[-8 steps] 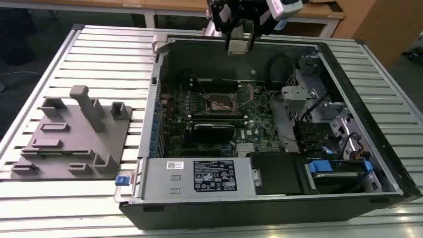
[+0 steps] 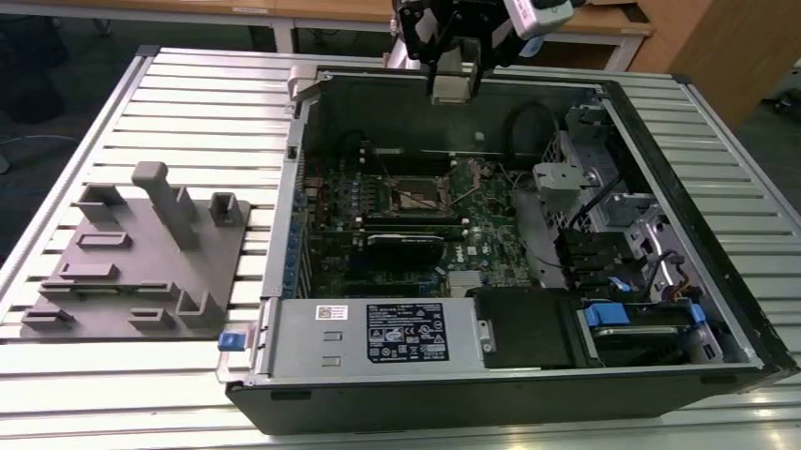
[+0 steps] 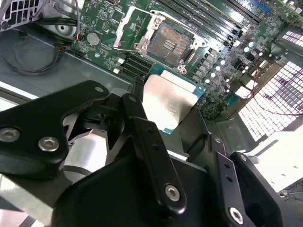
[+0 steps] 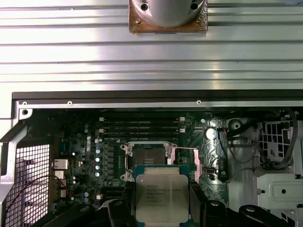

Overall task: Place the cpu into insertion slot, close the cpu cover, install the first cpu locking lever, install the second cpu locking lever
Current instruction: 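Place the cpu into insertion slot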

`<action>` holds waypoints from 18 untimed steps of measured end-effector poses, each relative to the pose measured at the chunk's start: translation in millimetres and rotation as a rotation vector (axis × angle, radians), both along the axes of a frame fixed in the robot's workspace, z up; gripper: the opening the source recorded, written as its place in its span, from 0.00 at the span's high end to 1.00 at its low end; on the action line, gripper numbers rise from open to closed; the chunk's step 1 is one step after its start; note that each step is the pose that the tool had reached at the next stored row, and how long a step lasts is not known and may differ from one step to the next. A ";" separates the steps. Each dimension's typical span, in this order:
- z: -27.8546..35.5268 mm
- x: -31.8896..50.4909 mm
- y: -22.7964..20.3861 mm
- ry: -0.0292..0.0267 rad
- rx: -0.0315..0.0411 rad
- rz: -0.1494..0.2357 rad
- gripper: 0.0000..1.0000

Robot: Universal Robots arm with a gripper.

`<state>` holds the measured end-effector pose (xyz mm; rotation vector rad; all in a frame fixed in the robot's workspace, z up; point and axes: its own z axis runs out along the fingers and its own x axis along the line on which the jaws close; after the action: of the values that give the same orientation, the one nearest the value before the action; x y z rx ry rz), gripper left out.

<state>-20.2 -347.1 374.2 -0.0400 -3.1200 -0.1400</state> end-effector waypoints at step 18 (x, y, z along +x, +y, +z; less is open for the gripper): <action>-9.9 0.0 0.0 0.0000 0.0000 0.000 0.46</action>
<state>-20.2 -347.1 364.2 -0.0400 -3.1200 -0.1400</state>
